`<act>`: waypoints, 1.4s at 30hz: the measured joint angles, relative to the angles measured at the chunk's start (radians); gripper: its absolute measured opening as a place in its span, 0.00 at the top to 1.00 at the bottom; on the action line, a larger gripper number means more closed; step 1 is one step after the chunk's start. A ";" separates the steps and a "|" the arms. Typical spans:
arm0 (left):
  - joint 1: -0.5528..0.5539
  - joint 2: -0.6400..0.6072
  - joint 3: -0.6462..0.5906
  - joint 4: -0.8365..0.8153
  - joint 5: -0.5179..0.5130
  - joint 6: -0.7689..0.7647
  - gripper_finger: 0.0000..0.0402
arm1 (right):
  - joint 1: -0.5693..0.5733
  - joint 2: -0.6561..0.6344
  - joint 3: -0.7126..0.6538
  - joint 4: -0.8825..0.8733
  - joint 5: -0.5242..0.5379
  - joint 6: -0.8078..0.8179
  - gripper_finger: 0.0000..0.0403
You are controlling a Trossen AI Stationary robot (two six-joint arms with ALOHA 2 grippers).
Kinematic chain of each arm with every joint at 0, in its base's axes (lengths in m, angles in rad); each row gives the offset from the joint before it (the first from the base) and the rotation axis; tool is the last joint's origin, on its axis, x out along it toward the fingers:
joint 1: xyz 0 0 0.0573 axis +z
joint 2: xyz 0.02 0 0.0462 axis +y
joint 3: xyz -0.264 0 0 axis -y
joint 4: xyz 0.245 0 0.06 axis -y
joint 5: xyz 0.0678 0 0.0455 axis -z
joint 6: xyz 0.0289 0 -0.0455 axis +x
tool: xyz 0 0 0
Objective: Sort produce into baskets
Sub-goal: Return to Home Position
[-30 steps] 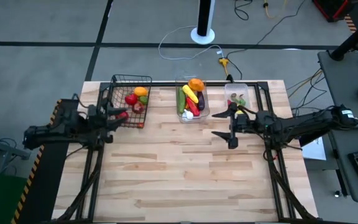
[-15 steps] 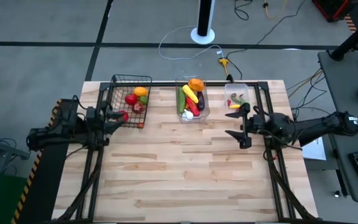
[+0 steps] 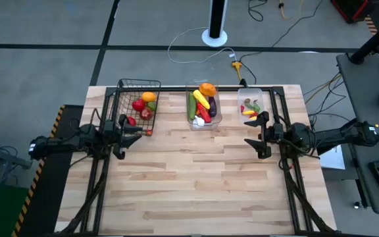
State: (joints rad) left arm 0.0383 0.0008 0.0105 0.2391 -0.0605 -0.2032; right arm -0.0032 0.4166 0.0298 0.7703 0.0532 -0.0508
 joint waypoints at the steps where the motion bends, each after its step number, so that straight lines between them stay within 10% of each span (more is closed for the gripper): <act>1: 0.000 0.002 0.004 -0.018 -0.001 -0.005 0.63 | 0.000 -0.003 -0.014 0.019 0.000 -0.001 0.19; 42: 0.000 0.025 0.008 -0.030 -0.008 0.026 0.63 | -0.002 0.005 -0.017 -0.012 0.027 -0.073 0.19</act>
State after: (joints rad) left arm 0.0383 0.0254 0.0185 0.2089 -0.0681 -0.1772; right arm -0.0055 0.4213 0.0124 0.7582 0.0803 -0.1242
